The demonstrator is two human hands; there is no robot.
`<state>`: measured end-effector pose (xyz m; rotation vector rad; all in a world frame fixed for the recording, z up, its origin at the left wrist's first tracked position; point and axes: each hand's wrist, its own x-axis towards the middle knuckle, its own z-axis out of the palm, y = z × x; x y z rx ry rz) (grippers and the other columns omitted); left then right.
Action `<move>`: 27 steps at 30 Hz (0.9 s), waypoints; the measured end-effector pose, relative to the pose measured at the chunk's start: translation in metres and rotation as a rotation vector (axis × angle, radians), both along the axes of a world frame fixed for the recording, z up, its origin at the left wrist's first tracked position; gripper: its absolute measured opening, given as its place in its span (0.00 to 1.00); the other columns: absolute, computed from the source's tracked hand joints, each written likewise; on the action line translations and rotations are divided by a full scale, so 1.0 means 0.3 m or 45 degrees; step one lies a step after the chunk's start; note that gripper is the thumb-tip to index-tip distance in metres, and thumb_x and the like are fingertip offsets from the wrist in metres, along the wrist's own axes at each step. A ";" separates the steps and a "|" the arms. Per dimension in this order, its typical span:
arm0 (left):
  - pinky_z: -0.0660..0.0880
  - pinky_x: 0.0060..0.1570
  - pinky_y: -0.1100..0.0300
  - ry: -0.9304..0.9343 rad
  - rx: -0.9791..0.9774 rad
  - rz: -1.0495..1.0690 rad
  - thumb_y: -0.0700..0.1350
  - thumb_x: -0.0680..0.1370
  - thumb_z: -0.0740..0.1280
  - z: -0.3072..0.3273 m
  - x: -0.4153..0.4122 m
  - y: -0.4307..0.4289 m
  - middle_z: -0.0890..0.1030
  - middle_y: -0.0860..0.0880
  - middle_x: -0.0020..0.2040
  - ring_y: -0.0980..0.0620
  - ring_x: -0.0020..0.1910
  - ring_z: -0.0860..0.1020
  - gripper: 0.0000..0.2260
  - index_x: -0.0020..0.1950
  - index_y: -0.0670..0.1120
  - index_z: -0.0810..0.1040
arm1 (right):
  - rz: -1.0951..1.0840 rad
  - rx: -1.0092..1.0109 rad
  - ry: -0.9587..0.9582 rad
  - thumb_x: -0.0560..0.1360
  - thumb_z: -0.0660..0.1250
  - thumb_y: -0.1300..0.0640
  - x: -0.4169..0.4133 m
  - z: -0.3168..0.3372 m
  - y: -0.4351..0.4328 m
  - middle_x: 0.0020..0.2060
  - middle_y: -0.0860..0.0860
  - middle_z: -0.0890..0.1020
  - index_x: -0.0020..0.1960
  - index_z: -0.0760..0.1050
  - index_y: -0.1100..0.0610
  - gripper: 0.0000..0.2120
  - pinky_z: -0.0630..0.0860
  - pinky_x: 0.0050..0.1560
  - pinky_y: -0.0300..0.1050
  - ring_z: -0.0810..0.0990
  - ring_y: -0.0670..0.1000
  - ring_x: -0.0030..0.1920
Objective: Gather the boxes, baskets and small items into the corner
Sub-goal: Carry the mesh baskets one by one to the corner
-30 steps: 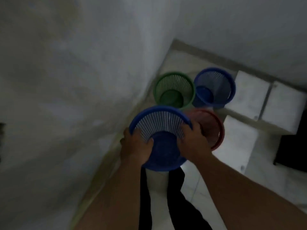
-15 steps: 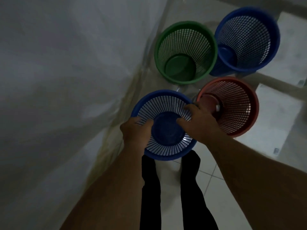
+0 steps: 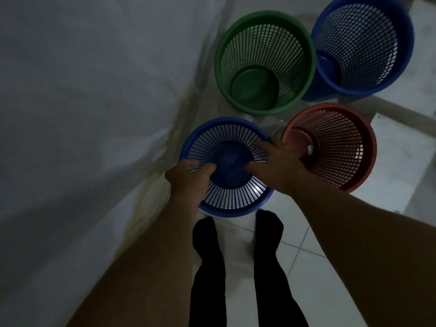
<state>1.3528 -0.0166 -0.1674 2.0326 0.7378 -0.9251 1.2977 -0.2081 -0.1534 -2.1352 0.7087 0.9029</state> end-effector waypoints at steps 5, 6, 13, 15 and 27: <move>0.75 0.35 0.61 0.073 -0.058 -0.035 0.53 0.69 0.77 -0.019 0.029 0.002 0.77 0.47 0.58 0.53 0.46 0.79 0.20 0.56 0.48 0.78 | 0.009 0.014 0.029 0.73 0.66 0.41 0.010 -0.054 -0.006 0.78 0.53 0.55 0.76 0.61 0.46 0.34 0.62 0.72 0.58 0.59 0.61 0.75; 0.72 0.34 0.62 0.101 -0.070 -0.059 0.54 0.69 0.76 -0.019 0.031 0.003 0.77 0.48 0.59 0.55 0.46 0.77 0.21 0.58 0.49 0.78 | 0.016 0.013 0.036 0.73 0.65 0.41 0.011 -0.063 -0.007 0.78 0.53 0.55 0.76 0.61 0.46 0.34 0.62 0.72 0.58 0.60 0.61 0.74; 0.69 0.48 0.61 0.126 -0.155 -0.173 0.52 0.72 0.74 -0.029 0.036 0.024 0.72 0.50 0.66 0.52 0.57 0.72 0.26 0.68 0.47 0.73 | 0.045 0.024 0.023 0.71 0.64 0.39 0.009 -0.075 -0.013 0.77 0.53 0.58 0.76 0.60 0.47 0.36 0.64 0.71 0.60 0.61 0.61 0.74; 0.70 0.47 0.63 0.100 -0.152 -0.268 0.51 0.73 0.74 -0.012 0.030 0.029 0.73 0.50 0.61 0.53 0.55 0.73 0.22 0.64 0.47 0.74 | 0.093 0.003 0.012 0.71 0.64 0.39 0.001 -0.054 -0.012 0.77 0.54 0.57 0.76 0.59 0.47 0.37 0.63 0.72 0.60 0.61 0.61 0.74; 0.73 0.61 0.44 -0.175 0.348 -1.492 0.57 0.75 0.65 0.512 -0.005 -0.038 0.62 0.47 0.73 0.43 0.68 0.66 0.24 0.70 0.55 0.68 | 0.291 -0.200 -0.099 0.76 0.60 0.43 -0.035 0.547 0.059 0.68 0.54 0.73 0.72 0.66 0.50 0.26 0.72 0.64 0.53 0.74 0.57 0.64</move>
